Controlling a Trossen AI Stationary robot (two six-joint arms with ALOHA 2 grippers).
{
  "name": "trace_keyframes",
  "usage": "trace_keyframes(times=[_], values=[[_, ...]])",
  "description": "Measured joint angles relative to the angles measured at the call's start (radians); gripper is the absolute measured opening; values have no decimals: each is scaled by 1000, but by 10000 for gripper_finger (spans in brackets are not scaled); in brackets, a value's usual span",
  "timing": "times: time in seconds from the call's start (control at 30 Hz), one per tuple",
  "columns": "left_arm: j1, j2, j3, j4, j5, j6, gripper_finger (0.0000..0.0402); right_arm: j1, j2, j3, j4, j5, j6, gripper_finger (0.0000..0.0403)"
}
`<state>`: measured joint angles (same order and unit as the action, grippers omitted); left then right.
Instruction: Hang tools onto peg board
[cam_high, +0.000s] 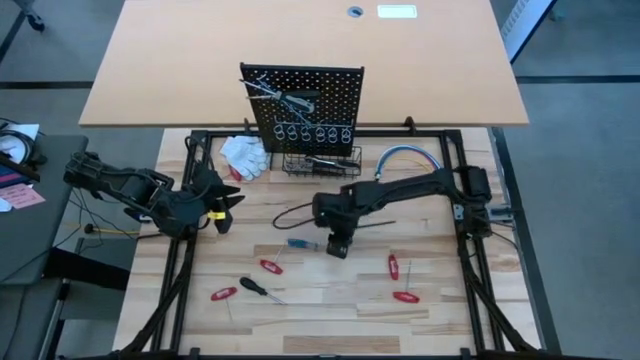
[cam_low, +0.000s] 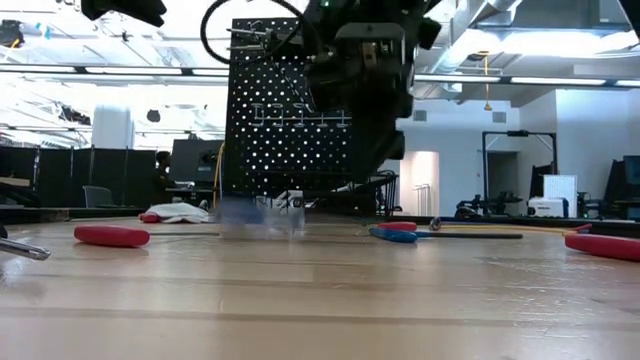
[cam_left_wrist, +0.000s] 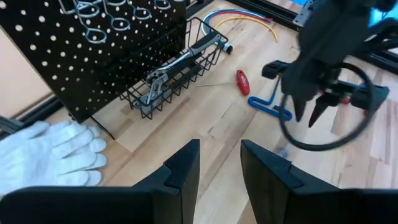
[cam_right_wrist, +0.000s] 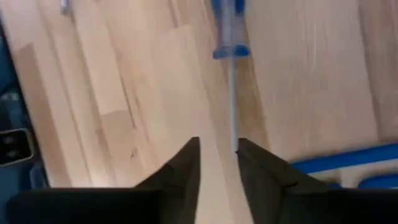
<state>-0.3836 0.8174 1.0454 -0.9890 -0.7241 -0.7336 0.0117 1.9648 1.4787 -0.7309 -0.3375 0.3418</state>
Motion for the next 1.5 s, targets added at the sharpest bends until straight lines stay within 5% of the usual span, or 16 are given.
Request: trace_keyframes(times=[0.27, 0.47, 0.67, 0.87, 1.33, 1.5], values=[[0, 2, 0, -26, 8, -25, 109, -69, -163, -88, -137, -39, -202, 173], [0, 2, 0, -31, 9, -145, 109, -129, -605, -423, -11, -42, -76, 151], [0, 2, 0, -29, -17, -193, 109, -203, -1088, -853, 629, -26, 244, 114], [0, 1, 0, -22, -71, -191, 109, -232, -1328, -1129, 1066, -22, 369, 86], [-13, -79, -5, -21, -120, -258, 109, -290, -1939, -1296, 832, 164, 313, 3], [-45, -248, -65, -12, -201, -239, 109, -288, -1952, -1322, 840, 184, 319, 10]])
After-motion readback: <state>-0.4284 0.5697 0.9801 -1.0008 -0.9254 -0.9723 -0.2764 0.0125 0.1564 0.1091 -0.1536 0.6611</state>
